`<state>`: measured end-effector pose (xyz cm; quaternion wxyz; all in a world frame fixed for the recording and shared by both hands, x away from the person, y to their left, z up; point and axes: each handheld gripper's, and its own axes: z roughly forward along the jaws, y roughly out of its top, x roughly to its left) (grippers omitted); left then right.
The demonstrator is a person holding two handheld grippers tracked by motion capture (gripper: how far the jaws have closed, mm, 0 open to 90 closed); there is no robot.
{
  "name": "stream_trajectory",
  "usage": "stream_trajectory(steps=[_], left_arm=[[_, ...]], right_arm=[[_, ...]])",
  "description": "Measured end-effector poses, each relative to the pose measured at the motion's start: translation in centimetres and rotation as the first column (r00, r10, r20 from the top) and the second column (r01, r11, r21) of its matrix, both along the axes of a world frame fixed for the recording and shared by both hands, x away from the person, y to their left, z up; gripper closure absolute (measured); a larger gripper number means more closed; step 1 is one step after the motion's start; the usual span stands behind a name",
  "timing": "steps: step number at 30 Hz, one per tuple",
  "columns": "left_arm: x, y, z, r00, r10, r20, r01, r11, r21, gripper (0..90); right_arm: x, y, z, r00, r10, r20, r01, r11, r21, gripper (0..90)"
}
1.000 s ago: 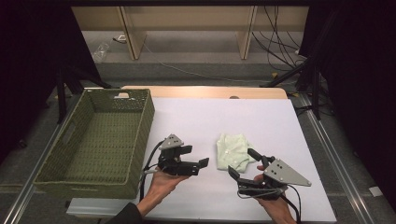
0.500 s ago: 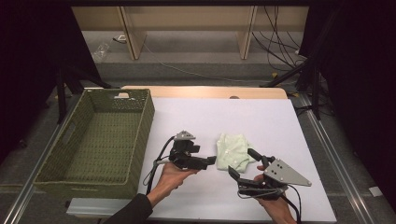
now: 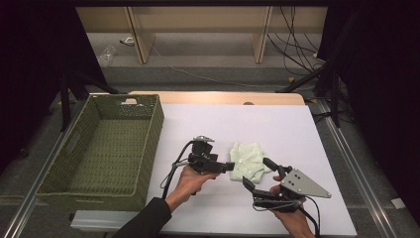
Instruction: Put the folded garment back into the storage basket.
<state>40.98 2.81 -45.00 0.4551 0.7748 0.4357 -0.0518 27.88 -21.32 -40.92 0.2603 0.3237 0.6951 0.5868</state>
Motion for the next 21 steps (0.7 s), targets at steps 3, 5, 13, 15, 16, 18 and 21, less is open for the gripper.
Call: stream_trajectory(steps=[3,5,13,15,16,18,21], left_arm=[[0.3,-0.3,-0.3,0.9999,-0.005,-0.016,0.004,0.9999,-0.011,17.1],[0.6,-0.4,-0.5,0.9995,-0.002,-0.031,0.001,0.9999,-0.014,17.3],[1.2,-1.2,-0.8,0.999,-0.001,-0.045,0.002,1.0,0.002,17.7],[1.4,-1.4,-0.9,0.9984,0.0,-0.056,0.0,1.0,0.002,17.7],[1.5,-1.5,-1.0,0.9982,0.0,-0.06,0.0,1.0,0.003,17.7],[1.6,-1.7,-1.1,0.9975,-0.006,-0.07,0.006,1.0,0.001,17.7],[1.8,-1.9,-1.2,0.9968,-0.001,-0.08,0.002,1.0,0.001,17.7]], right_arm=[[0.0,0.1,0.0,1.0,0.002,0.002,-0.002,1.0,-0.003,16.6],[0.0,0.1,0.0,1.0,0.001,0.002,-0.001,1.0,-0.002,16.6],[0.0,0.1,0.0,1.0,0.003,0.002,-0.003,1.0,-0.003,16.6],[0.0,0.1,0.0,1.0,0.004,0.002,-0.004,1.0,-0.004,16.6],[0.0,0.1,0.0,1.0,0.004,0.003,-0.004,1.0,-0.002,16.6],[0.0,0.1,0.0,1.0,0.002,0.002,-0.002,1.0,-0.003,16.5],[0.0,0.1,0.0,1.0,0.002,0.003,-0.002,1.0,-0.004,16.6]])
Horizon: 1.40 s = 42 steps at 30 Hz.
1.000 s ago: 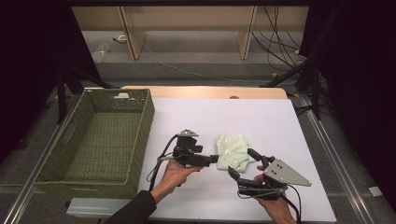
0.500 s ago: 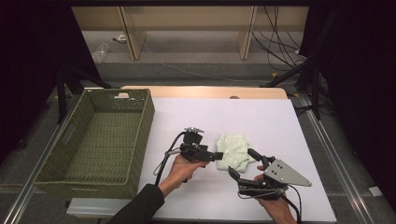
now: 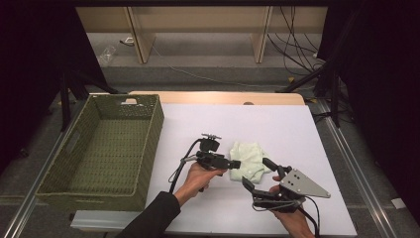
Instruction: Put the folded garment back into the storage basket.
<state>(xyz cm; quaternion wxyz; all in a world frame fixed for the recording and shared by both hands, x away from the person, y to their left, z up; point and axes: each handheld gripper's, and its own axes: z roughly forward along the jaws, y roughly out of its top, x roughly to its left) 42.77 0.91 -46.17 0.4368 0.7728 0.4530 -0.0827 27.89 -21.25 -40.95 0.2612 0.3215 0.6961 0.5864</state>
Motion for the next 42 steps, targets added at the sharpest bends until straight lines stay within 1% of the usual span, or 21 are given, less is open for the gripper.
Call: stream_trajectory(steps=[2,7,10,12,15,25,31,36,39,42], left_arm=[[0.1,-0.1,-0.1,1.0,0.004,-0.002,-0.004,1.0,0.004,17.7],[0.5,-0.4,-0.5,0.9997,0.003,-0.025,-0.003,1.0,0.008,17.8],[0.8,-0.6,-0.6,0.9993,0.007,-0.038,-0.007,1.0,-0.001,18.3],[0.9,-0.8,-0.6,0.999,0.01,-0.042,-0.01,0.9999,0.002,18.5],[1.0,-1.1,-0.7,0.9992,0.006,-0.041,-0.006,0.9999,0.009,18.5],[1.3,-2.0,-1.1,0.9984,-0.005,-0.057,0.007,0.9996,0.028,19.2],[1.4,-2.5,-1.3,0.9977,-0.011,-0.066,0.013,0.9996,0.026,20.4],[1.5,-2.9,-1.5,0.9976,-0.018,-0.067,0.02,0.9993,0.032,21.0],[1.6,-3.1,-1.6,0.9978,-0.01,-0.066,0.012,0.9994,0.032,22.4],[1.6,-3.3,-1.6,0.9978,-0.013,-0.065,0.015,0.9994,0.031,24.0]], right_arm=[[0.0,0.0,0.0,1.0,0.0,0.0,0.0,1.0,0.0,16.6],[0.0,0.0,0.0,1.0,0.001,-0.001,-0.001,1.0,0.001,16.6],[0.0,0.0,0.0,1.0,0.002,-0.001,-0.002,1.0,0.0,16.6],[0.0,0.0,0.0,1.0,0.001,-0.001,-0.001,1.0,0.002,16.6],[0.0,0.0,0.0,1.0,0.001,-0.002,-0.001,1.0,0.004,16.6],[0.0,0.0,0.0,1.0,0.002,-0.002,-0.002,1.0,0.004,16.7],[0.0,0.0,0.0,1.0,0.002,-0.001,-0.002,1.0,0.004,16.6],[0.0,-0.1,0.0,1.0,0.002,0.0,-0.002,1.0,0.007,16.7],[0.0,-0.1,0.0,1.0,0.003,-0.002,-0.003,1.0,0.004,16.7],[0.0,-0.1,0.0,1.0,0.003,0.0,-0.003,1.0,0.005,16.7]])
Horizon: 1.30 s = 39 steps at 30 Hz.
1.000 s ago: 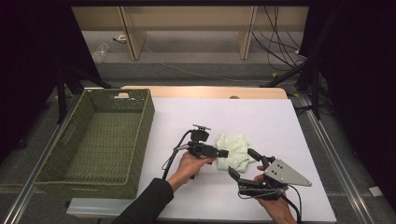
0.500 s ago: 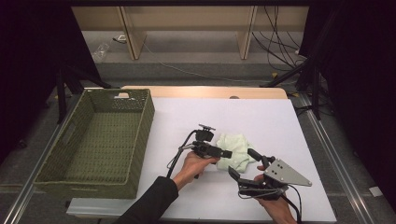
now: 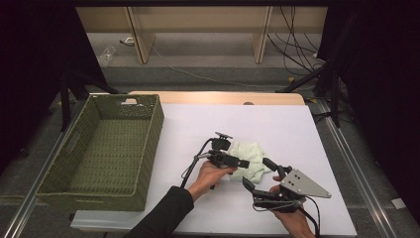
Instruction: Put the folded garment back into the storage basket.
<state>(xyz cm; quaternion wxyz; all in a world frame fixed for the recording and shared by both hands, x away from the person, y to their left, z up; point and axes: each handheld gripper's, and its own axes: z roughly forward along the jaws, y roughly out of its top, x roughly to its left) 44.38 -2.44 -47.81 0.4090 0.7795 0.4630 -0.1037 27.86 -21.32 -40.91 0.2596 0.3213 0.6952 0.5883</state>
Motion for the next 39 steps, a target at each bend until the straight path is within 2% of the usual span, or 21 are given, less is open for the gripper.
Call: stream_trajectory(steps=[7,20,27,32,34,39], left_arm=[[0.1,-0.4,-0.3,1.0,-0.002,-0.006,0.002,1.0,0.004,27.8],[0.2,-0.8,-0.5,0.9996,0.02,0.02,-0.021,0.999,0.039,42.6],[0.1,-1.0,-0.4,0.9981,0.021,0.058,-0.026,0.9958,0.087,54.7],[-0.1,-1.2,-0.4,0.9968,0.02,0.078,-0.028,0.9942,0.104,62.3],[-0.1,-1.2,-0.4,0.996,0.016,0.088,-0.025,0.994,0.107,69.1],[0.0,-1.1,-0.3,0.9964,0.004,0.084,-0.013,0.9949,0.1,76.5]], right_arm=[[0.0,0.0,0.0,1.0,0.001,0.004,-0.001,1.0,-0.001,16.7],[0.0,0.0,0.0,1.0,0.001,0.003,-0.001,1.0,0.0,16.9],[0.0,0.0,0.0,1.0,0.002,0.003,-0.002,1.0,0.0,16.9],[0.0,0.0,0.0,1.0,0.002,0.004,-0.002,1.0,0.0,16.9],[0.0,0.0,0.0,1.0,0.003,0.004,-0.003,1.0,-0.001,16.9],[0.0,0.0,0.0,1.0,0.003,0.004,-0.003,1.0,-0.001,17.0]])
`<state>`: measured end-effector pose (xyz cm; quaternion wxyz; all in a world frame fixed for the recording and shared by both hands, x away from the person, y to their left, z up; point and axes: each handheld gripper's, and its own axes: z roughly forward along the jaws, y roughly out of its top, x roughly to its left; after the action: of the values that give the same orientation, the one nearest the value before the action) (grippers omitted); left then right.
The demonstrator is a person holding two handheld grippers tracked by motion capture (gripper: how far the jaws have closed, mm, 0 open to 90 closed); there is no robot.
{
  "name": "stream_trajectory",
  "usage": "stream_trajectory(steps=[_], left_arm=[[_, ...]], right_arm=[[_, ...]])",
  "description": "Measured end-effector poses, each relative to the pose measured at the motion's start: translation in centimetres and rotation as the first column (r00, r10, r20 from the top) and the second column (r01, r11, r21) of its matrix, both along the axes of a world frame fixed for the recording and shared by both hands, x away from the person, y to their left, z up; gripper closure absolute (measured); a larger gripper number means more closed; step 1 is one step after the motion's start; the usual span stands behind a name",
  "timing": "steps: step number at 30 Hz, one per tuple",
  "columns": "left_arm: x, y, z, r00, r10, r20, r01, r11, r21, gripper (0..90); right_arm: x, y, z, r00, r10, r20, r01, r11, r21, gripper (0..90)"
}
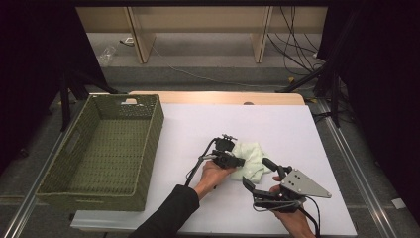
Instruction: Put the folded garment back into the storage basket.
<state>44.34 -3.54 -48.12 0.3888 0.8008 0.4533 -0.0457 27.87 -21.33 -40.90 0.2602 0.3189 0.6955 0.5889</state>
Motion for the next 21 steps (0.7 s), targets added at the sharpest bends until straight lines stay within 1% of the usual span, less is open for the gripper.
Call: stream_trajectory(steps=[4,10,12,15,19,21], left_arm=[[-0.1,0.0,0.1,0.9996,-0.02,0.019,0.02,0.9998,-0.003,78.8],[-0.3,0.3,0.8,0.9989,-0.034,0.031,0.036,0.9981,-0.051,79.7],[-0.4,0.4,1.2,0.9984,-0.041,0.039,0.043,0.9966,-0.07,79.9],[-0.7,0.5,1.8,0.9971,-0.052,0.055,0.057,0.9951,-0.081,80.1],[-1.0,0.8,2.8,0.9959,-0.057,0.07,0.065,0.9916,-0.112,80.2],[-1.2,1.0,3.3,0.9941,-0.064,0.087,0.073,0.9914,-0.109,80.2]], right_arm=[[0.0,0.0,0.0,1.0,0.0,0.0,0.0,1.0,0.0,17.0],[0.0,0.0,0.0,1.0,-0.002,-0.004,0.002,1.0,0.002,17.0],[0.0,0.0,0.0,1.0,-0.002,-0.002,0.002,1.0,0.001,17.0],[0.0,0.0,0.0,1.0,-0.002,-0.005,0.002,1.0,0.002,17.0],[0.0,0.0,0.0,1.0,-0.001,-0.005,0.001,1.0,0.001,17.0],[0.0,0.0,0.0,1.0,-0.001,-0.005,0.001,1.0,0.001,17.0]])
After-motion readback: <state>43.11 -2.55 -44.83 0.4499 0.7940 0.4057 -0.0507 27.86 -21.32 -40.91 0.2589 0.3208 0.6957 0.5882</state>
